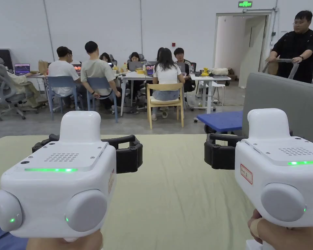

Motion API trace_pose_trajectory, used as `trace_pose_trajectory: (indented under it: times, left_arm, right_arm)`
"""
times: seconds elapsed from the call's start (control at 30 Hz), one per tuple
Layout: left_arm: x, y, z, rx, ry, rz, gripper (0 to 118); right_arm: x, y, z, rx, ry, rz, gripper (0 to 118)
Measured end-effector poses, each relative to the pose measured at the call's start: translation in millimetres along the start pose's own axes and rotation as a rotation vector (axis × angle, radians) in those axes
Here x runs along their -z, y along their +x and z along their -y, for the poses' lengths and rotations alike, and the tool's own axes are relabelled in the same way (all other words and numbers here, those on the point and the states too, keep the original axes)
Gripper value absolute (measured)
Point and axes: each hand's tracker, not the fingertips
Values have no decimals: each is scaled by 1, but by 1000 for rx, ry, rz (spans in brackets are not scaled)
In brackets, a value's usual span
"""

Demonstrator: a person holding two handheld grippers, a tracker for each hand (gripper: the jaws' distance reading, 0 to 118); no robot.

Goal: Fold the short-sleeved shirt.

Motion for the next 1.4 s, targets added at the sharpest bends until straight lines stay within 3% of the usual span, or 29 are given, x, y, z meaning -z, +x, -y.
trace_pose_trajectory:
  times: [0.4,0.6,1.03,1.07,1.1,1.13,1.2,1.3,1.4]
  left_arm:
    - [3,4,-1,2,-15,-22,118]
    - [2,-11,0,-95,10,6,118]
    - [-3,-2,0,20,22,-42,118]
    - [-6,-4,2,3,25,1,115]
    - [-10,-6,4,-10,52,59,85]
    - [-12,-7,5,-11,70,108,0]
    - [-7,0,7,13,22,51,0]
    - [-5,8,13,78,10,67,0]
    - [-4,5,21,56,18,73,0]
  right_arm:
    - [-1,-1,-1,2,0,-12,118]
    - [-3,-4,-1,-12,15,-14,118]
    - [0,2,-3,26,10,-5,118]
    - [-2,3,-2,41,12,-10,112]
    - [-6,5,0,50,21,-30,82]
    - [-8,5,1,44,37,-50,2]
    - [-9,2,6,31,27,-8,2]
    - [-12,6,15,29,3,-33,2]
    - [-10,12,20,39,-18,-29,2]
